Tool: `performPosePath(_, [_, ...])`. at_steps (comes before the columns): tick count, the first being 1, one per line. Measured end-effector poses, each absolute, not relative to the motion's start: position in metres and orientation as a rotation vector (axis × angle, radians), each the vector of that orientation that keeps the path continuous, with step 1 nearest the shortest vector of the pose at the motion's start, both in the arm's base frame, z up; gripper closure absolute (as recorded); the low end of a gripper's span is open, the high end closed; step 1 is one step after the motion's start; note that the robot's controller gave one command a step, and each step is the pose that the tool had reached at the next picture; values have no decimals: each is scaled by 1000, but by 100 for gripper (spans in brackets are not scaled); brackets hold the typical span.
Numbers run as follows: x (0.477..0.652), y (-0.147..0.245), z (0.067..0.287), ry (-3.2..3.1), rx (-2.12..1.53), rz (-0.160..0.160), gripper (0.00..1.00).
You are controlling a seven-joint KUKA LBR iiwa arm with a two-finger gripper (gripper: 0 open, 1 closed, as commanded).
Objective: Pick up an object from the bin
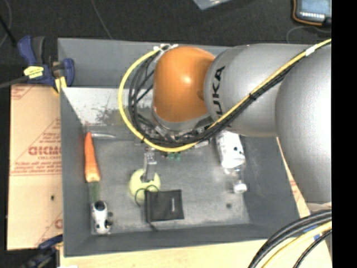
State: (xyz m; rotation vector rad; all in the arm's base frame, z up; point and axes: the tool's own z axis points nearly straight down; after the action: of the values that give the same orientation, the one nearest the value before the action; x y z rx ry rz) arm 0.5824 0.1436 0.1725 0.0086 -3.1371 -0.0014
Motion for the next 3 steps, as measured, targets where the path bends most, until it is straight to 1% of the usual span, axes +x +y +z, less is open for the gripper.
performPosePath(1, [584,143,177,-3144,4,-3,0])
performPosePath(2, [593,114,133,-3149,-65,-8,0])
performPosePath(3, [582,102,84,-3135,-271,-4,0])
